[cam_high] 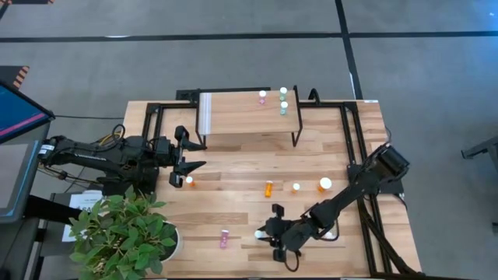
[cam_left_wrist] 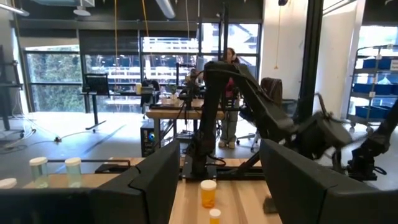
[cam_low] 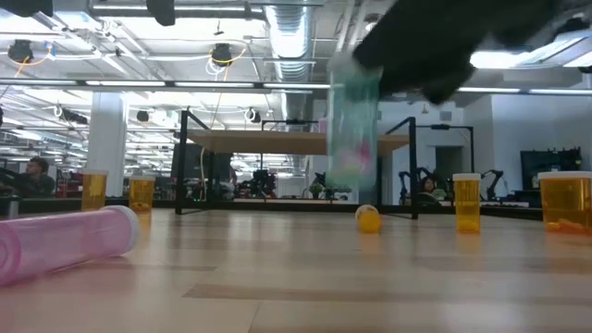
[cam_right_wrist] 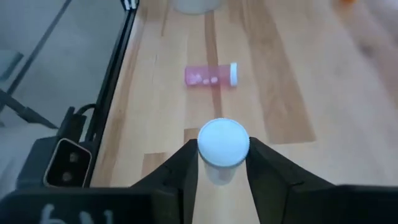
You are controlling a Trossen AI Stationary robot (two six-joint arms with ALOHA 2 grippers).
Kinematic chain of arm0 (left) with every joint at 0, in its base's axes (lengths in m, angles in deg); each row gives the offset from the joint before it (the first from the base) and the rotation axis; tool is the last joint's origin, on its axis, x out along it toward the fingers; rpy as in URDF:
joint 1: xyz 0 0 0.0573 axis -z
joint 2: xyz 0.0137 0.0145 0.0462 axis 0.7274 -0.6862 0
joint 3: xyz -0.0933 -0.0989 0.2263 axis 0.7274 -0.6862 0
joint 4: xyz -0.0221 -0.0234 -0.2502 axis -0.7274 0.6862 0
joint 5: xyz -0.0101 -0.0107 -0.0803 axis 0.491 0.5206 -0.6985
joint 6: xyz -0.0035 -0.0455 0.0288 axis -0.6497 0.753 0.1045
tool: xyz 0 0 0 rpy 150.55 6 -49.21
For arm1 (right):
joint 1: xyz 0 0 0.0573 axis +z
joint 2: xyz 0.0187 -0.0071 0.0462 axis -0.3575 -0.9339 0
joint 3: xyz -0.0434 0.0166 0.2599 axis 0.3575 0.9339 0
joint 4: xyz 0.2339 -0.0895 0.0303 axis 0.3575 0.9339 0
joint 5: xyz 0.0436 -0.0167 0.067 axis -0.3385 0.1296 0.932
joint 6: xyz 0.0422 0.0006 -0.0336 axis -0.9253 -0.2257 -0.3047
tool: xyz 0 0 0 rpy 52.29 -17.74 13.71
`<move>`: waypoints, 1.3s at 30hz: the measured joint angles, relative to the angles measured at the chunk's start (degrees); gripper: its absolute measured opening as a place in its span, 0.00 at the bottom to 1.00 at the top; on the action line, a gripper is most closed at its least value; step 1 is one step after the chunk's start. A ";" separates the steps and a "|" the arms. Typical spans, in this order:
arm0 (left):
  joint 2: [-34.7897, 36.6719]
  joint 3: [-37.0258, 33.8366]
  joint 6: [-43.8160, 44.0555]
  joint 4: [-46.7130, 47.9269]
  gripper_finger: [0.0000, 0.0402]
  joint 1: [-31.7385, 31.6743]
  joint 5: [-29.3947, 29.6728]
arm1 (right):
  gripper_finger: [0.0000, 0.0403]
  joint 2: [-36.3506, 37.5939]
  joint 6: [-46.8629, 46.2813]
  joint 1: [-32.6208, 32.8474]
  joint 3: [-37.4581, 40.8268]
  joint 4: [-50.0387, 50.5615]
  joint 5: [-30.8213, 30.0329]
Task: Pick and place medicine bottles onto shelf by color
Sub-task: Align the small green pill bottle with the other small green pill bottles on the shelf
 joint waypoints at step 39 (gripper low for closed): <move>-0.02 0.00 0.35 1.38 0.52 -0.02 -0.04 | 0.34 29.48 13.09 -50.96 0.00 31.79 3.17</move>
